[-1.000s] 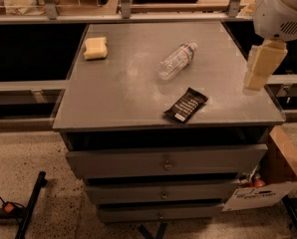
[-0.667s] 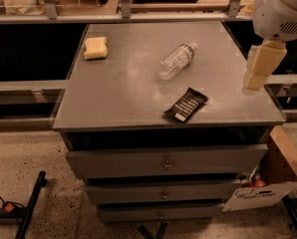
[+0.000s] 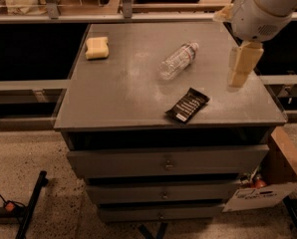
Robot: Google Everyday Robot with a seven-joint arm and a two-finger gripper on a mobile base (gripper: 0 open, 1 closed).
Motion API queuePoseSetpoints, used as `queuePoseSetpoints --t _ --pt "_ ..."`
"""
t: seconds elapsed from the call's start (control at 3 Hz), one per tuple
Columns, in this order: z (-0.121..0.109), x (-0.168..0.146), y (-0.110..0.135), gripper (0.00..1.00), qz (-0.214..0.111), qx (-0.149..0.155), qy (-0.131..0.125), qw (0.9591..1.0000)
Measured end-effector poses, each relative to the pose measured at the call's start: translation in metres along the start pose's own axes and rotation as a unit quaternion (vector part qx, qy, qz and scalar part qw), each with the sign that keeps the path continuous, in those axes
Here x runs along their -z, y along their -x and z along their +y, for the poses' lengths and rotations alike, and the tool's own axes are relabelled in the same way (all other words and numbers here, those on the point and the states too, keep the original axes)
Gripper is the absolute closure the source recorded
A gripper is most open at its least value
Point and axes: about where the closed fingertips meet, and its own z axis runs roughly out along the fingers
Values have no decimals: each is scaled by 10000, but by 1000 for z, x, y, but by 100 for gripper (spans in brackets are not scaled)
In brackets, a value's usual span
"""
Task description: Pick water bottle
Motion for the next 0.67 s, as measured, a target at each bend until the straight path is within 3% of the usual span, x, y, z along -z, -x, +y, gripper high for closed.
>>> queuePoseSetpoints --t 0.33,0.67 --pt "-23 -26 24 0 -100 1063 151 9942" --pt "-24 -26 26 0 -116 1268 136 9918"
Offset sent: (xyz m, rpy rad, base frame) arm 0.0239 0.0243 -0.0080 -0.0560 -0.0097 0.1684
